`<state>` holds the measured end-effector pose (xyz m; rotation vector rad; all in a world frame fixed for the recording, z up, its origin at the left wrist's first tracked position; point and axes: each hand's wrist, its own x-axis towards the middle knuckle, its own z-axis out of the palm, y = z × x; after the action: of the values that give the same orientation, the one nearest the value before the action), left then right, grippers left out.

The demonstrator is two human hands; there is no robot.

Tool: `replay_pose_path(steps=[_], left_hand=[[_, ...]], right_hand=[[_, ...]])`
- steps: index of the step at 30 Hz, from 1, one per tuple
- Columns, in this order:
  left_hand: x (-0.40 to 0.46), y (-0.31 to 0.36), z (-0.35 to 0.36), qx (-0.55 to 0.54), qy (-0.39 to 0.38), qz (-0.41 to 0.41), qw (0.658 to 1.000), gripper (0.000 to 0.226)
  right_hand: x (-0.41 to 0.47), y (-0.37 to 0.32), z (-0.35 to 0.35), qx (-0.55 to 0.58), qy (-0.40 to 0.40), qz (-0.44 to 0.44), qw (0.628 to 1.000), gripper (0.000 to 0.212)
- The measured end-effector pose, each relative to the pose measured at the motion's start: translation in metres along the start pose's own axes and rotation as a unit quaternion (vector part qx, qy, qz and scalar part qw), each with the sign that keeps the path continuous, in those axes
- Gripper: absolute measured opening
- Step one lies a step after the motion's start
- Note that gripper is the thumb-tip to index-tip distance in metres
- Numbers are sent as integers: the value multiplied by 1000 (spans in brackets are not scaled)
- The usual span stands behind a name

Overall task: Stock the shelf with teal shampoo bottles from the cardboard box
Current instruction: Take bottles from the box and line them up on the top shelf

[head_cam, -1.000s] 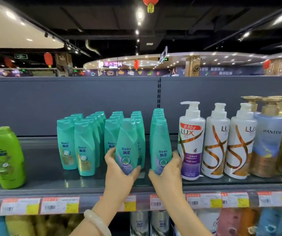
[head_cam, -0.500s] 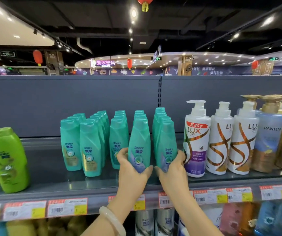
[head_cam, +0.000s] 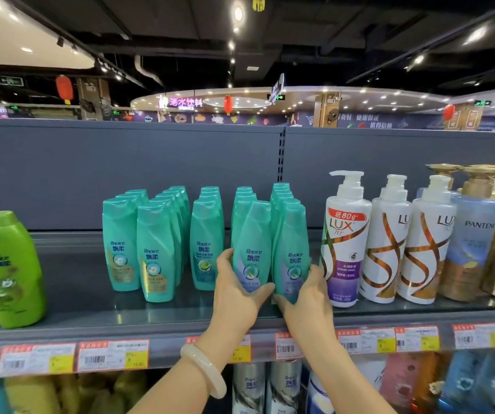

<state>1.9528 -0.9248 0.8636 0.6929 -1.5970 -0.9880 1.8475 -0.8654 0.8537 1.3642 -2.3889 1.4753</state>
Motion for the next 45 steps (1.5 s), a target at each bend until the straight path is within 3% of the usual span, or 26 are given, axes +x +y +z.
replay_pose_path(steps=[5,16,29,40,45], left_hand=[[1,0,-2,-20,-15,-11,1000,60],[3,-4,-6,-16,-12,-52,998,59],[10,5,-24,50,-127,-99,986,46],[12,9,-10,76,-90,-119,986,62],[13,7,-8,73,-96,-114,986,54]], right_hand=[[2,-2,-1,-4,-8,9,1000,73],[0,-1,-2,-1,-5,-3,1000,79],[1,1,0,-14,1,-9,1000,74],[2,2,-1,-18,-5,-4,1000,74],[4,5,-2,0,-12,-9,1000,73]])
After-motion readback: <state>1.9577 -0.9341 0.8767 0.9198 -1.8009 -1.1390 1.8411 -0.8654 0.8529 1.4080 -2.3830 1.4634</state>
